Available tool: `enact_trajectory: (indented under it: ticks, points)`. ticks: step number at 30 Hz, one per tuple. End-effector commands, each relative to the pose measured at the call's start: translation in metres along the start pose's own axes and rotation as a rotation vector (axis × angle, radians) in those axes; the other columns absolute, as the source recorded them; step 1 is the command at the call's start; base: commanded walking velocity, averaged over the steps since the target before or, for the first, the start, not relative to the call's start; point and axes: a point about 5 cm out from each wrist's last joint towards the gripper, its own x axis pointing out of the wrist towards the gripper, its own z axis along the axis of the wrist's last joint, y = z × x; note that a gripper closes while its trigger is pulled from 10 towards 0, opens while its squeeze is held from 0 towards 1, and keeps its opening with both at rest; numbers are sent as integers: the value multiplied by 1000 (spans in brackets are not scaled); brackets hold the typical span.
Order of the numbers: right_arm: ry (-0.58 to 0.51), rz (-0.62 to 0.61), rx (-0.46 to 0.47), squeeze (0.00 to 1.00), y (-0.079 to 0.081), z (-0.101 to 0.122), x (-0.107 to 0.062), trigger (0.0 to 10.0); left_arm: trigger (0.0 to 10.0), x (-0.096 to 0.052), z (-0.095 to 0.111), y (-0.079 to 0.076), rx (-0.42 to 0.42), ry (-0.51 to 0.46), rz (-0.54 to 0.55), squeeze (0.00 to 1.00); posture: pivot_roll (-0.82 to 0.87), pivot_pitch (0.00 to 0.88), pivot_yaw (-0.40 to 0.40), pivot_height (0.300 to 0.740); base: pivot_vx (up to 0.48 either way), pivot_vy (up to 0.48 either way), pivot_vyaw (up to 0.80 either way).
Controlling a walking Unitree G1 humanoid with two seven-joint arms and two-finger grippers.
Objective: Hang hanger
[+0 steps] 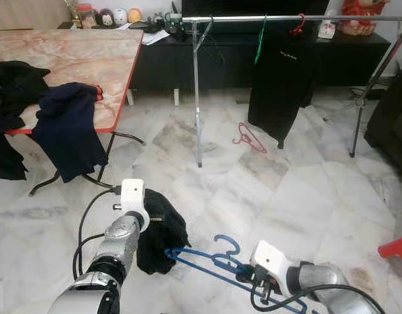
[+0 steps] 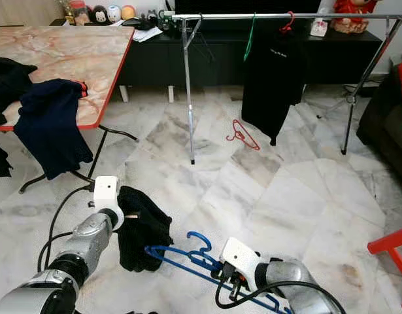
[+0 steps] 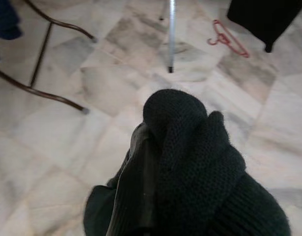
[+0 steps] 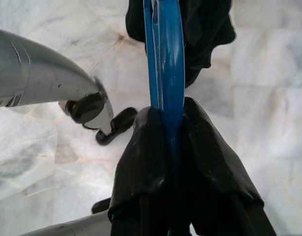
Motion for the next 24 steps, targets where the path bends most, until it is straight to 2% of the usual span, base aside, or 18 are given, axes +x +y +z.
enact_trajectory:
  ticks: [1,6,7,8,9,10,12,14,15,16,17,19,20,22,24]
  points:
    - [-72,-32,1,0,-3,13,-11,0,0,-3,-5,9,36,13,43,0,-96,41,9,740,0,0,0]
    - [-135,-65,15,0,-1,22,-23,0,78,-6,-5,18,37,-14,81,0,-93,36,10,740,0,0,0]
    - [-150,-77,20,0,-1,23,-25,0,5922,-7,-5,20,25,-25,83,0,-90,34,12,740,0,0,0]
    - [-178,-90,28,0,0,24,-30,0,5922,-8,-4,22,27,-37,88,0,-87,30,16,740,0,0,0]
    - [-247,-152,72,0,-1,26,-39,0,10000,-11,-2,28,24,-67,88,0,-89,26,26,740,0,0,0]
    - [-247,-152,72,0,-1,26,-39,0,10000,-11,-2,28,24,-67,88,0,-89,26,26,740,0,0,0]
    - [-330,-221,95,0,-3,29,-46,0,10000,-14,-1,31,30,-87,85,0,-94,24,31,740,0,0,0]
    - [-416,-346,185,0,-12,30,-51,0,10000,-17,-1,33,18,-107,80,0,-90,14,40,740,0,0,0]
    - [-486,-475,250,0,-17,30,-56,0,10000,-20,0,32,22,-134,62,0,-90,7,45,740,0,0,0]
    - [-486,-475,250,0,-17,30,-56,0,10000,-20,0,32,22,-134,62,0,-90,7,45,740,0,0,0]
    - [-507,-598,344,0,-20,24,-54,2667,10000,-24,3,30,28,-164,45,0,-90,0,51,740,0,0,0]
    - [-508,-638,380,0,-20,20,-53,2706,10000,-26,3,29,26,-174,37,0,-84,0,53,740,0,0,0]
    - [-482,-700,395,0,-14,12,-46,4314,10000,-29,5,25,60,-197,17,0,-80,0,55,740,0,0,0]
    - [-387,-818,437,0,-12,-1,-40,10000,10000,-34,8,23,69,-222,3,0,-79,0,60,740,0,0,0]
    - [-276,-929,432,0,-11,-14,-38,10000,10000,-39,11,23,55,-250,13,0,-84,0,60,740,0,0,0]
